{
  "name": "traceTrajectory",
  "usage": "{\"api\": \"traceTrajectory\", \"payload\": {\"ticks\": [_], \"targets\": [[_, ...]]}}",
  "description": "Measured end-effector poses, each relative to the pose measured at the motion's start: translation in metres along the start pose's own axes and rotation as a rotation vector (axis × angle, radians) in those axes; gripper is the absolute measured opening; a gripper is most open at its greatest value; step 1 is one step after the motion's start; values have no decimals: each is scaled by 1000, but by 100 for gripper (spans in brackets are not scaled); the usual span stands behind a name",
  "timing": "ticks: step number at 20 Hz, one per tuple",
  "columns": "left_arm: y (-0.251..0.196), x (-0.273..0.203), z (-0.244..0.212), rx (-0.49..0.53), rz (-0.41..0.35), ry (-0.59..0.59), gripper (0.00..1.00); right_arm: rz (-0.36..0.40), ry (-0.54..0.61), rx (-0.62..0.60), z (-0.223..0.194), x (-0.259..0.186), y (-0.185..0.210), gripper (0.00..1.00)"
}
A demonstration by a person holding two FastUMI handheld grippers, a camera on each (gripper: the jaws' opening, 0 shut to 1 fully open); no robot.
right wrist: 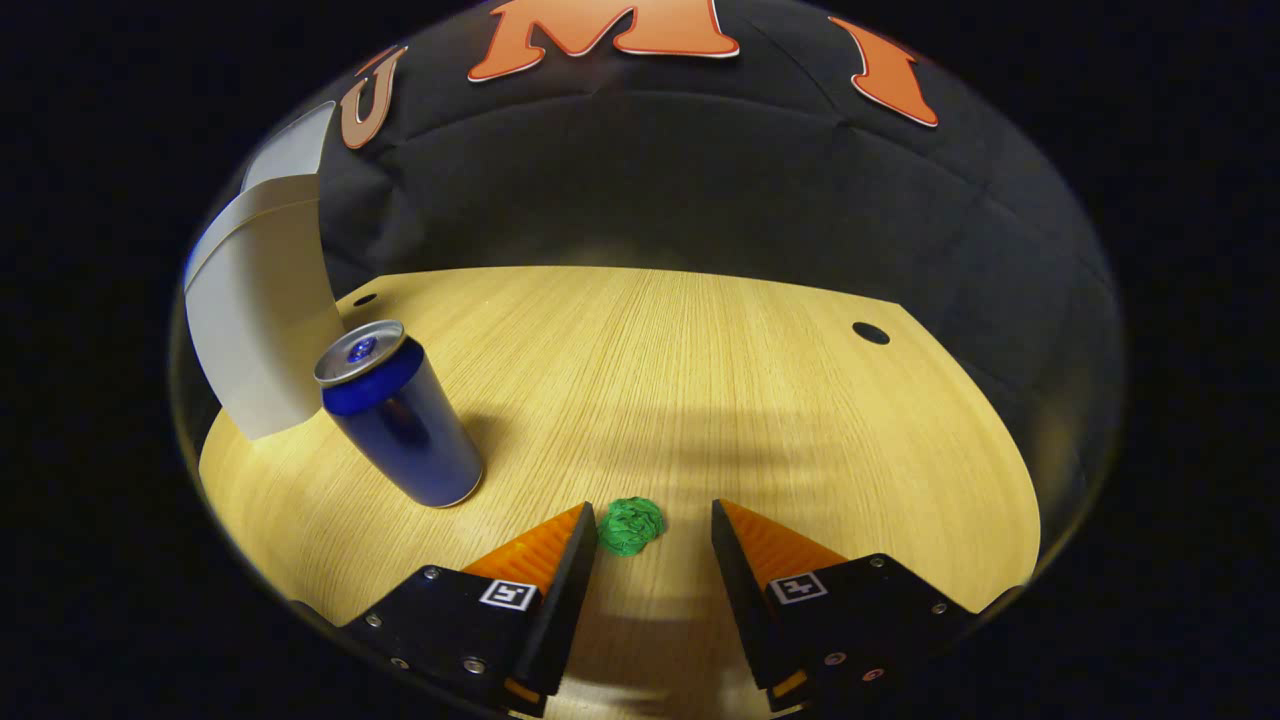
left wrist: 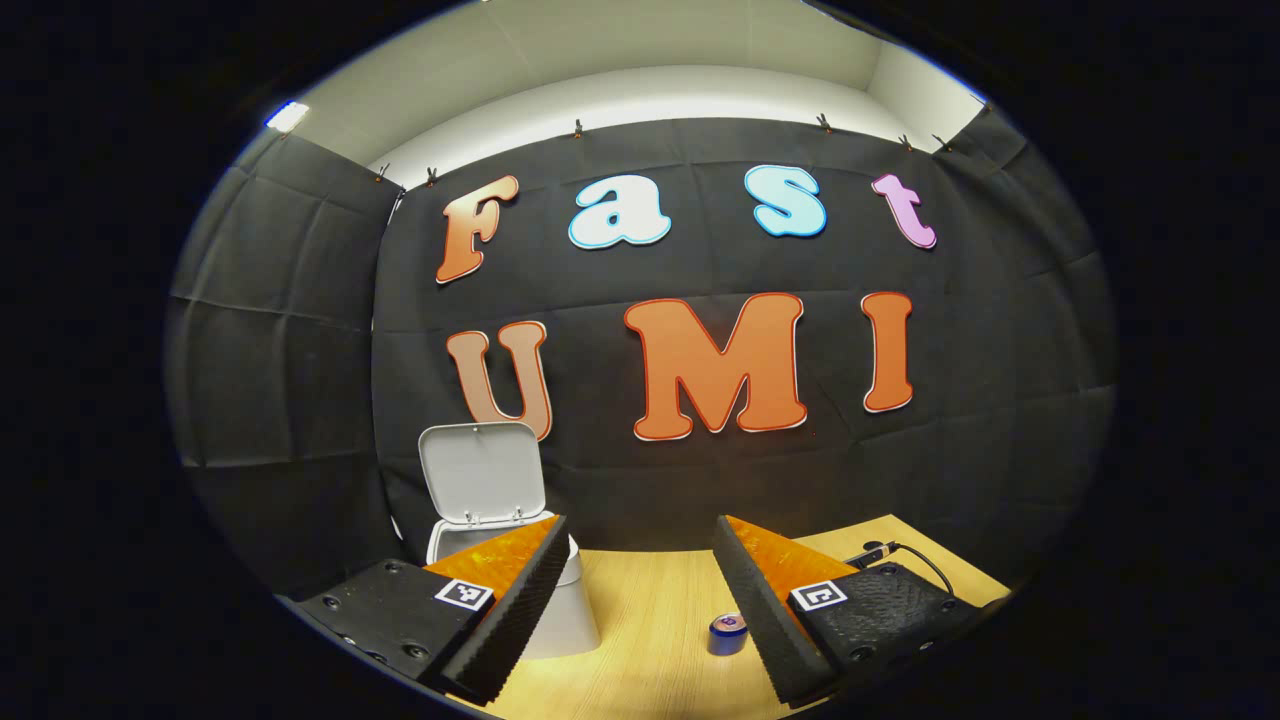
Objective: Press the lid of the desktop garbage bin to open it, pick up the crumpled paper on the desktop and throw it into the bin, then pick up the pop can on the desktop and drop it into the bin, and finally close the garbage bin lid.
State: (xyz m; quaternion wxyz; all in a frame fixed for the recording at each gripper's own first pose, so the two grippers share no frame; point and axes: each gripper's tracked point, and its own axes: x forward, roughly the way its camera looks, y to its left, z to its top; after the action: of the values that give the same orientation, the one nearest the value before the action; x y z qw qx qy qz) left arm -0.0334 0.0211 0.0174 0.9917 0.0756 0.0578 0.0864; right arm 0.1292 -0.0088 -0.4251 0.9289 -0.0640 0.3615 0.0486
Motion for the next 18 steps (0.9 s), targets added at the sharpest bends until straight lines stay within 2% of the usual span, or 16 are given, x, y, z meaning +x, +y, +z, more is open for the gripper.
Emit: {"api": "traceTrajectory", "payload": {"ticks": [4, 9, 11, 12, 14, 16, 17, 18], "targets": [[5, 1, -5, 11, 2, 15, 94, 28, 16, -3, -7, 4, 11, 49], [6, 4, -16, 27, -8, 51, 93, 48, 8, 9, -10, 7, 14, 17], [5, 4, -18, 31, -13, 56, 95, 58, 6, 24, -9, 7, 14, 12], [4, 6, -20, 31, -17, 59, 99, 69, -1, 31, -7, 7, 14, 11], [5, 7, -26, 22, -21, 71, 99, 81, -9, 47, -4, 8, 14, 11], [6, 10, -32, 12, -21, 87, 99, 83, -13, 52, -3, 9, 15, 28], [8, 11, -34, 7, -19, 94, 95, 84, -24, 53, 0, 10, 16, 43], [9, 13, -36, 4, -16, 98, 95, 85, -31, 54, 3, 12, 16, 57]]}}
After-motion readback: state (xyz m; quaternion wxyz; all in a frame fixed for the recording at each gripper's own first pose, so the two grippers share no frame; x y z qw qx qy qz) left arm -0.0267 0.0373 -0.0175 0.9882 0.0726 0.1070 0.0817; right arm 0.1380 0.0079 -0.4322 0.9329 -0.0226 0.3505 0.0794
